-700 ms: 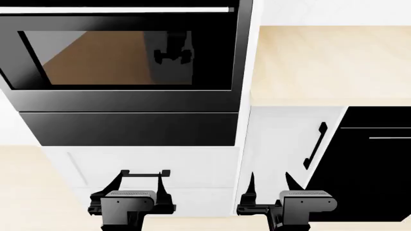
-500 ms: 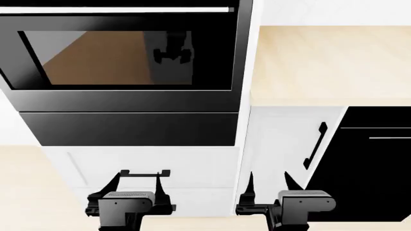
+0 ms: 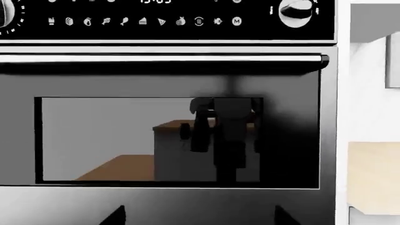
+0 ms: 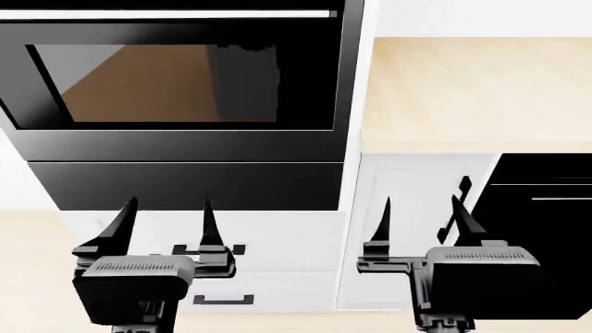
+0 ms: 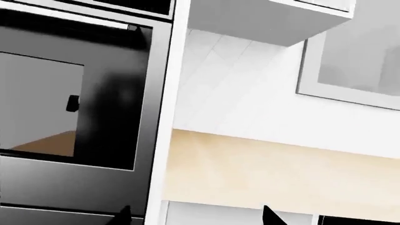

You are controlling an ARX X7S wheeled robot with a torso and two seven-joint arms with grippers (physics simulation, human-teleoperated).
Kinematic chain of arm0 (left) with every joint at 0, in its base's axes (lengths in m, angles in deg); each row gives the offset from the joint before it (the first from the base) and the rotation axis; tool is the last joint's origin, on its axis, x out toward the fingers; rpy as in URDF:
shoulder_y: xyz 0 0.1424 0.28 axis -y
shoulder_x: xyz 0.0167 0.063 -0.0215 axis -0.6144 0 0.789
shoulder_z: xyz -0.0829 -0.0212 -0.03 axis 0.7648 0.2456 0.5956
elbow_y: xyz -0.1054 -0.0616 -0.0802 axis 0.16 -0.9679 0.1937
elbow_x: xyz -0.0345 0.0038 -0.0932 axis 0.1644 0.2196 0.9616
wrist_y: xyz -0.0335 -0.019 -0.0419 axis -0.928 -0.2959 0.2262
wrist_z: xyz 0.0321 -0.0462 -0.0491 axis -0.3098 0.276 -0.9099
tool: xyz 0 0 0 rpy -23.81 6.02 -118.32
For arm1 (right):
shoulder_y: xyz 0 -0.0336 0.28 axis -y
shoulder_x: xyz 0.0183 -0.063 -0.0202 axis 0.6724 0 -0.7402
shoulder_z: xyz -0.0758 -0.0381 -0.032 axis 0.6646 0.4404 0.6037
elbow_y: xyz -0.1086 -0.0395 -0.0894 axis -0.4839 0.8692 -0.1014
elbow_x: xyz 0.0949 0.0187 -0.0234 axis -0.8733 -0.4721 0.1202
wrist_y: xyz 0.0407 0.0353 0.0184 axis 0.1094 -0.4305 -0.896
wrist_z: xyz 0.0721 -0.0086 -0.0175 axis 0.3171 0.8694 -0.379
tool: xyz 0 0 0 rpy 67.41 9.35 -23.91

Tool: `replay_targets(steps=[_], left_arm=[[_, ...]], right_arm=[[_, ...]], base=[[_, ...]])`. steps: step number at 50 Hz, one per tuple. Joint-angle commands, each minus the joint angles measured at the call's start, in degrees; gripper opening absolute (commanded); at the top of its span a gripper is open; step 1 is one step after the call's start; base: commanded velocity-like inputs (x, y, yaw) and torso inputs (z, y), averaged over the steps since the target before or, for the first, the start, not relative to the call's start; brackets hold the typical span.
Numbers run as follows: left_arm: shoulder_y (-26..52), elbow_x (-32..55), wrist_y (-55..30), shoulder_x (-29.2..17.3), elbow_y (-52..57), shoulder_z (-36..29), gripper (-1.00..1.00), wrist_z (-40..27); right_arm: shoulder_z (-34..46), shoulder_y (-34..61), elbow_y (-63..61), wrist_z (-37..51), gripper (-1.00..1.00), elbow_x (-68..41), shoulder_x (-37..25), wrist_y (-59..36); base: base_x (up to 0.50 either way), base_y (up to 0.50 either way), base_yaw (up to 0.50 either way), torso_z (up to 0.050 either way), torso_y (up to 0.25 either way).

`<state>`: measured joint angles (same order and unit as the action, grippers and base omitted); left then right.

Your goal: Preheat the oven by turning the temperature knob.

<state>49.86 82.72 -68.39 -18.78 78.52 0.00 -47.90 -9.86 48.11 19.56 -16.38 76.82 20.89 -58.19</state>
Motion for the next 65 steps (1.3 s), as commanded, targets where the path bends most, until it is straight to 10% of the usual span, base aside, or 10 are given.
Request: replay_targets(steps=[1, 9, 15, 33, 42, 65], left_arm=[[2.3, 2.1, -11.2, -1.4, 22.1, -0.6, 1.00, -2.0], [10.1, 7.1, -19.0, -3.7, 30.3, 0.8, 1.00, -7.3], [19.2, 23.4, -9.5, -32.2, 30.2, -14.5, 1.00, -40.3], [55.1, 24.9, 15.7, -62.6, 30.3, -62.3, 1.00, -76.1], [74.9, 23.3, 19.6, -64.2, 30.3, -85.0, 1.00, -84.0], [77.2, 23.3, 21.2, -64.7, 30.3, -87.2, 1.00, -84.3]], right_arm=[[1.8, 2.4, -20.8, -0.6, 1.00, 4.7, -2.1, -10.5], [4.4, 8.0, -32.2, -3.4, 1.00, 8.0, -2.0, -21.4], [2.0, 10.7, -33.8, -12.0, 1.00, 13.2, 4.6, -20.6], [-0.5, 8.8, -33.9, -11.4, 1.00, 9.9, 5.2, -11.9], [0.5, 8.1, -33.9, -11.5, 1.00, 10.3, 5.2, -10.9], [1.4, 7.5, -33.9, -11.8, 1.00, 10.3, 5.2, -10.4]], base=[[0.00, 0.00, 0.00, 0.000, 0.000], [0.00, 0.00, 0.00, 0.000, 0.000], [0.00, 0.00, 0.00, 0.000, 0.000], [0.00, 0.00, 0.00, 0.000, 0.000], [0.00, 0.00, 0.00, 0.000, 0.000], [0.00, -0.03, 0.00, 0.000, 0.000]])
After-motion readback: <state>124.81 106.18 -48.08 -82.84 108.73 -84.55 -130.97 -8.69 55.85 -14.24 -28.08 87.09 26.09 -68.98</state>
